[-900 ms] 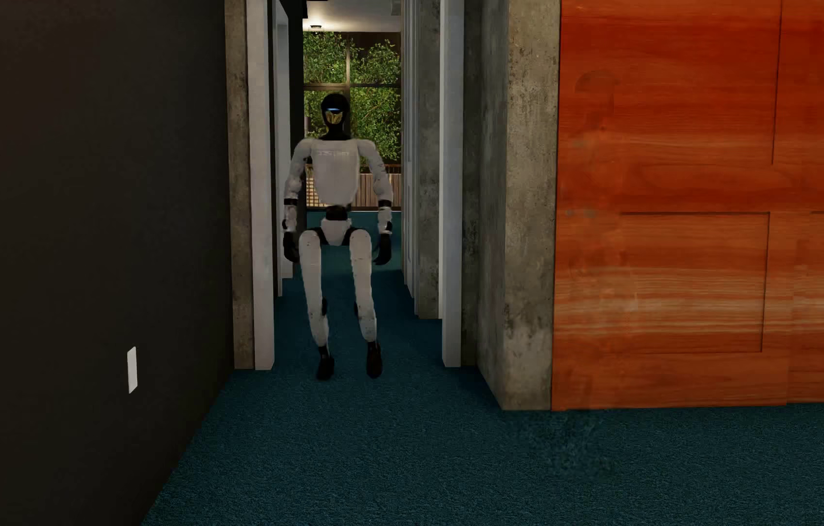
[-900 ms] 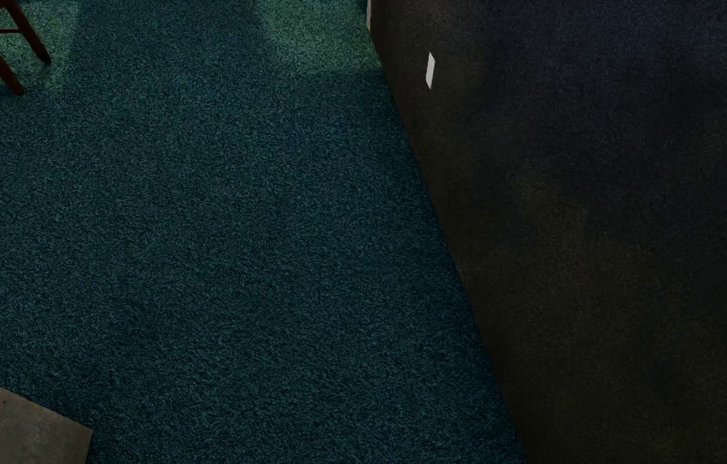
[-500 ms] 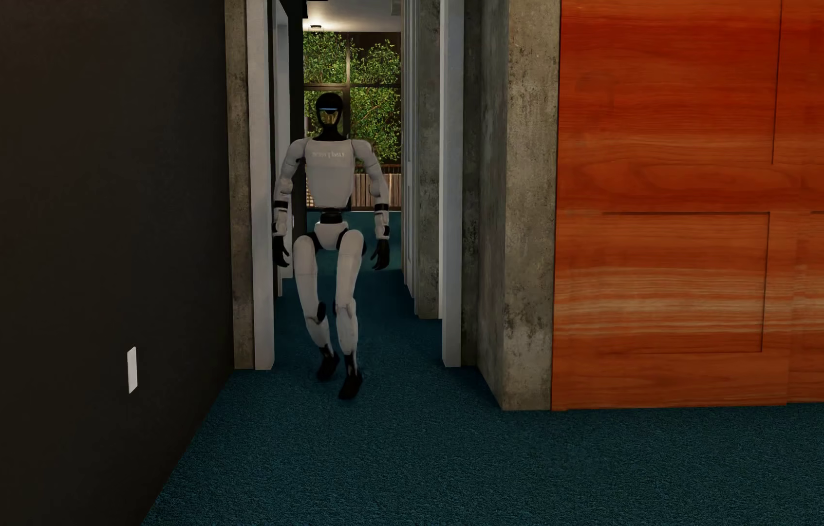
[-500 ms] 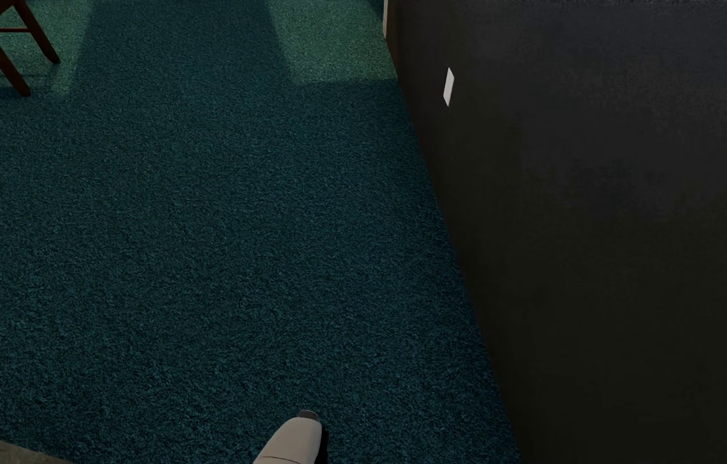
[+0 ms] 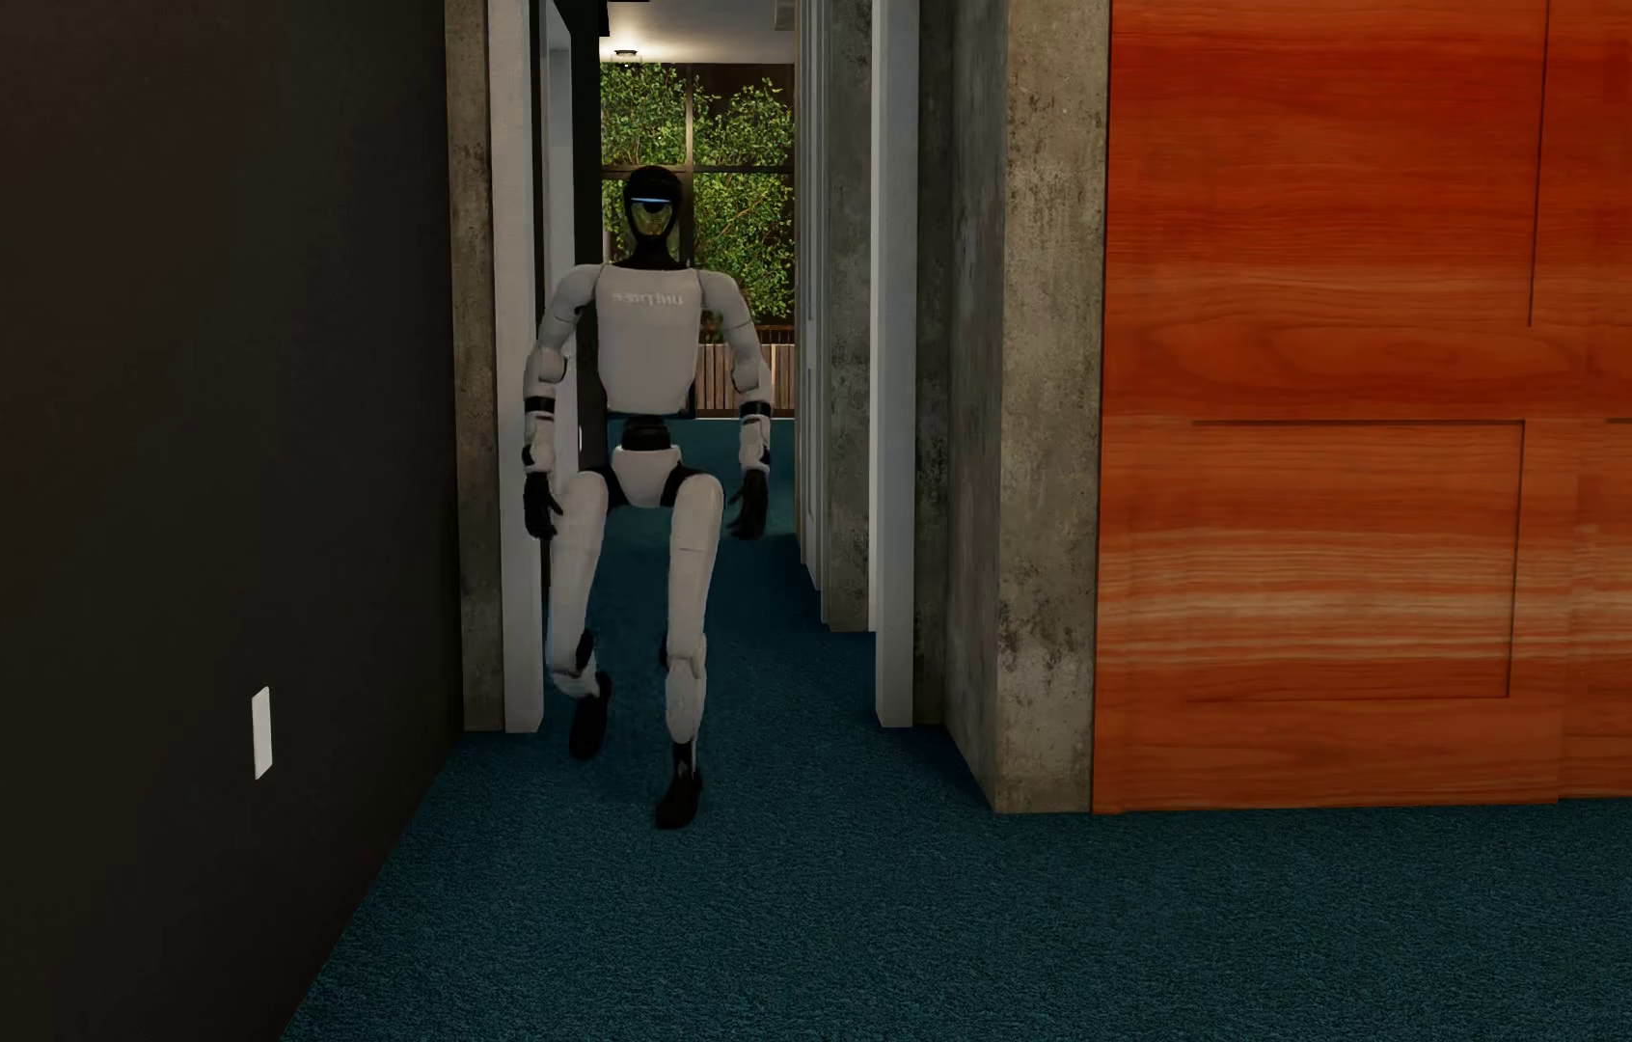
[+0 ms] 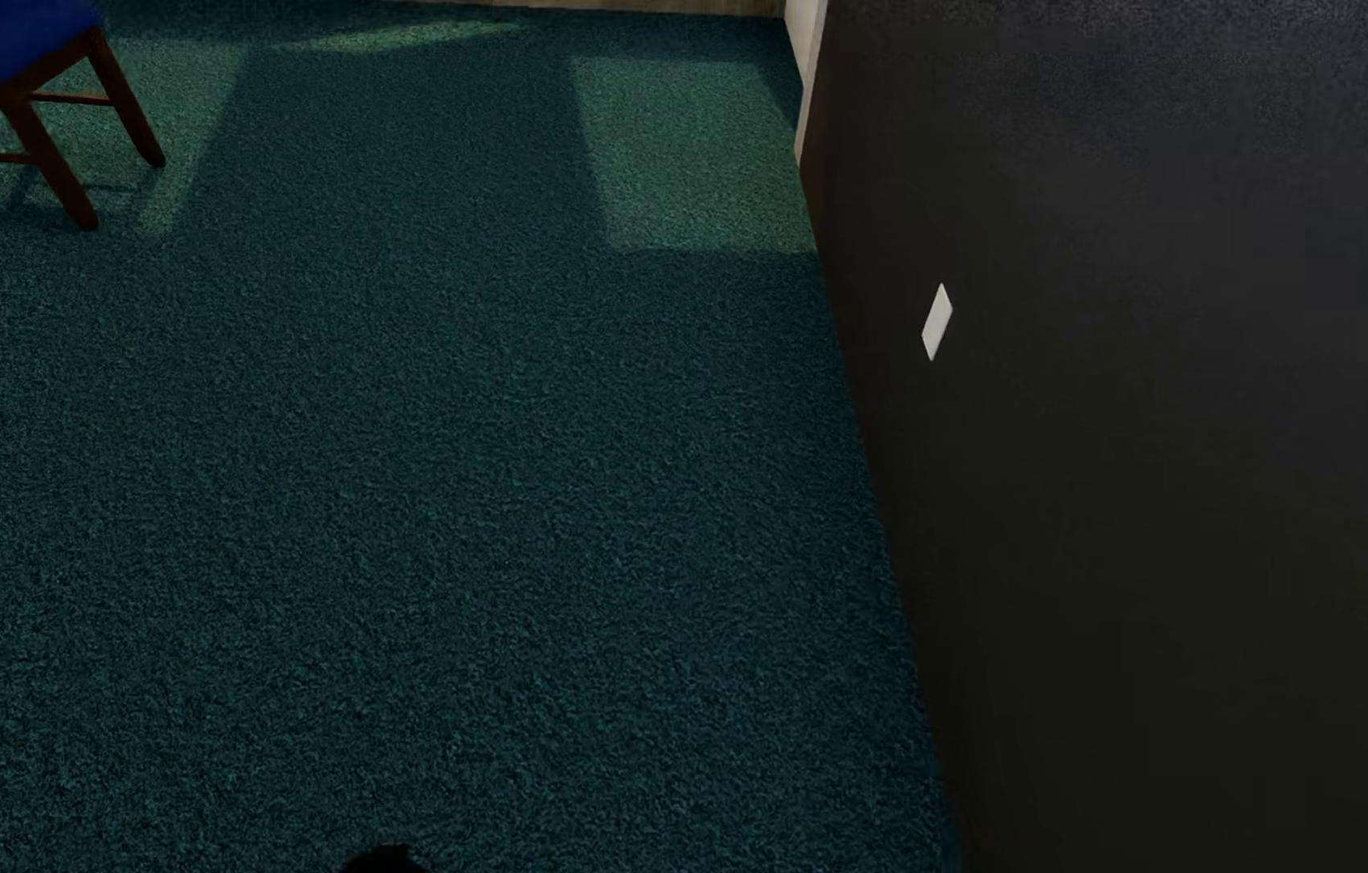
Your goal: Go around the corner
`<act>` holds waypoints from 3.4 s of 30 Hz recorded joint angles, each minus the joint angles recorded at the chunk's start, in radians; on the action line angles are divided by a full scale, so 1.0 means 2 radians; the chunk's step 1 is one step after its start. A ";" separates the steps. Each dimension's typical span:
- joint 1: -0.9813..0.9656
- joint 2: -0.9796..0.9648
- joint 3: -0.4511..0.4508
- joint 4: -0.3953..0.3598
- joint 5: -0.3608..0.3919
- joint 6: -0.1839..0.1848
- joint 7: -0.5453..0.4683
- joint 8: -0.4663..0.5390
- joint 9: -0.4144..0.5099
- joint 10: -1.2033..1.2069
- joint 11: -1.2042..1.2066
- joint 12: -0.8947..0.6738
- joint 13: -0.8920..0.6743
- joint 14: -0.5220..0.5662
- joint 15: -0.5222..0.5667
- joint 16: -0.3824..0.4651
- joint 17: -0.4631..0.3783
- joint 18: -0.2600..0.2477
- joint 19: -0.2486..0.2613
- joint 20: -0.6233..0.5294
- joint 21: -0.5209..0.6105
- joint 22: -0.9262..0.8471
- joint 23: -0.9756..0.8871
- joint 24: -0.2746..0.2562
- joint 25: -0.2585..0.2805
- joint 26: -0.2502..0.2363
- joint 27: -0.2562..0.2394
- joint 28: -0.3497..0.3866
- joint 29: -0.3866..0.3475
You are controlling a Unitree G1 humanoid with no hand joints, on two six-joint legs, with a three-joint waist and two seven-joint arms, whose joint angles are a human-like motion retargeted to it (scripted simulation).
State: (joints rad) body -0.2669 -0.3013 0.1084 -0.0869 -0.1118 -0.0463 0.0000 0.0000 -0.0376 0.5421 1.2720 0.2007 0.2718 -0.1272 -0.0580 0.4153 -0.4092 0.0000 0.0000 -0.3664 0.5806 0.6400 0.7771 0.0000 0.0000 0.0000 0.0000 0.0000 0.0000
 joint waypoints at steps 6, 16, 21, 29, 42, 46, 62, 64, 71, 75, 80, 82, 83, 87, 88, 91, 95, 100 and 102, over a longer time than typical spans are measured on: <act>0.101 -0.099 -0.039 -0.001 0.020 0.029 0.000 0.000 0.013 -0.008 -0.239 -0.024 -0.019 -0.038 0.089 0.000 -0.030 0.000 0.000 0.002 -0.073 -0.083 0.013 0.000 0.000 0.000 0.000 0.000 0.000; 0.146 -0.064 -0.048 0.055 0.058 0.040 0.000 0.000 -0.012 0.057 -0.337 0.050 0.028 0.057 -0.013 -0.009 0.023 0.000 0.000 -0.024 -0.006 0.218 0.065 0.000 0.000 0.000 0.000 0.000 0.000; -0.061 0.020 0.000 0.084 0.068 0.055 0.000 0.000 -0.007 0.437 -0.383 0.069 0.044 0.016 -0.044 0.000 0.009 0.000 0.000 -0.034 0.022 0.189 0.035 0.000 0.000 0.000 0.000 0.000 0.000; -0.200 0.129 0.067 0.088 0.049 0.015 0.000 0.000 0.010 0.440 -0.396 0.042 -0.001 -0.041 -0.114 -0.020 -0.049 0.000 0.000 -0.004 -0.015 0.097 0.084 0.000 0.000 0.000 0.000 0.000 0.000; -0.099 0.201 0.046 0.061 0.030 -0.038 0.000 0.000 -0.009 0.006 -0.323 0.023 -0.011 0.061 0.089 0.006 0.002 0.000 0.000 -0.045 -0.066 0.218 0.011 0.000 0.000 0.000 0.000 0.000 0.000; -0.021 0.093 0.033 0.049 0.007 -0.024 0.000 0.000 -0.010 -0.002 -0.111 0.018 -0.002 0.015 0.116 0.017 -0.002 0.000 0.000 -0.024 -0.031 0.134 -0.036 0.000 0.000 0.000 0.000 0.000 0.000; 0.191 -0.097 -0.117 0.045 0.027 0.028 0.000 0.000 0.007 -0.004 -0.430 0.000 0.035 -0.144 -0.063 0.010 -0.011 0.000 0.000 -0.040 -0.038 0.131 0.048 0.000 0.000 0.000 0.000 0.000 0.000; 0.219 -0.100 -0.124 0.056 0.031 0.025 0.000 0.000 -0.006 -0.010 -0.424 0.025 0.054 -0.167 -0.022 0.006 -0.002 0.000 0.000 -0.054 -0.030 0.155 0.061 0.000 0.000 0.000 0.000 0.000 0.000; 0.228 -0.135 -0.120 0.117 0.064 0.035 0.000 0.000 -0.027 0.040 -0.294 0.073 0.049 0.087 0.081 -0.018 0.006 0.000 0.000 -0.059 -0.044 0.208 0.048 0.000 0.000 0.000 0.000 0.000 0.000; 0.102 -0.075 -0.090 0.123 0.085 0.028 0.000 0.000 -0.014 0.227 -0.329 0.026 0.008 0.201 0.047 -0.007 -0.023 0.000 0.000 -0.004 -0.078 0.163 0.002 0.000 0.000 0.000 0.000 0.000 0.000; -0.007 -0.011 -0.018 0.094 0.085 -0.003 0.000 0.000 0.030 0.274 -0.362 -0.047 -0.077 -0.056 0.012 0.019 -0.071 0.000 0.000 0.052 -0.117 0.076 0.005 0.000 0.000 0.000 0.000 0.000 0.000; -0.030 0.006 -0.010 0.080 0.079 -0.012 0.000 0.000 0.034 0.186 -0.376 -0.057 -0.100 -0.041 -0.001 0.027 -0.080 0.000 0.000 0.053 -0.133 0.057 0.002 0.000 0.000 0.000 0.000 0.000 0.000; -0.031 0.015 -0.007 0.072 0.077 -0.015 0.000 0.000 0.035 0.135 -0.382 -0.059 -0.107 -0.032 -0.007 0.029 -0.082 0.000 0.000 0.049 -0.137 0.054 -0.005 0.000 0.000 0.000 0.000 0.000 0.000; -0.005 0.029 0.010 0.063 0.080 -0.009 0.000 0.000 0.015 0.015 -0.390 -0.040 -0.107 0.015 -0.031 0.020 -0.080 0.000 0.000 0.034 -0.127 0.083 -0.040 0.000 0.000 0.000 0.000 0.000 0.000; 0.007 0.027 0.009 0.068 0.083 -0.002 0.000 0.000 0.006 0.004 -0.388 -0.030 -0.105 0.011 -0.037 0.013 -0.077 0.000 0.000 0.036 -0.121 0.100 -0.043 0.000 0.000 0.000 0.000 0.000 0.000; 0.049 0.035 -0.027 0.081 0.095 0.028 0.000 0.000 -0.012 -0.039 -0.390 -0.005 -0.087 -0.027 -0.055 -0.006 -0.069 0.000 0.000 0.017 -0.109 0.167 -0.033 0.000 0.000 0.000 0.000 0.000 0.000; 0.060 0.068 -0.078 0.082 0.092 0.040 0.000 0.000 -0.027 -0.050 -0.410 0.005 -0.041 -0.015 -0.085 -0.014 -0.035 0.000 0.000 -0.027 -0.089 0.231 0.061 0.000 0.000 0.000 0.000 0.000 0.000; 0.060 0.088 -0.060 0.082 0.089 0.043 0.000 0.000 -0.034 -0.045 -0.416 -0.003 0.005 -0.023 -0.117 -0.017 0.014 0.000 0.000 -0.010 -0.029 0.178 0.143 0.000 0.000 0.000 0.000 0.000 0.000; 0.059 0.091 -0.060 0.083 0.089 0.044 0.000 0.000 -0.037 -0.044 -0.417 -0.004 0.011 -0.025 -0.124 -0.019 0.023 0.000 0.000 -0.014 -0.022 0.162 0.132 0.000 0.000 0.000 0.000 0.000 0.000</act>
State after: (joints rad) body -0.1488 -0.1198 -0.0118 0.0792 0.0672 0.0418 0.0000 0.0000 -0.1115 0.4537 0.4380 0.1930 0.2934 -0.1763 -0.3056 0.3773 -0.3639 0.0000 0.0000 -0.3942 0.5360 0.9639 1.0418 0.0000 0.0000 0.0000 0.0000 0.0000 0.0000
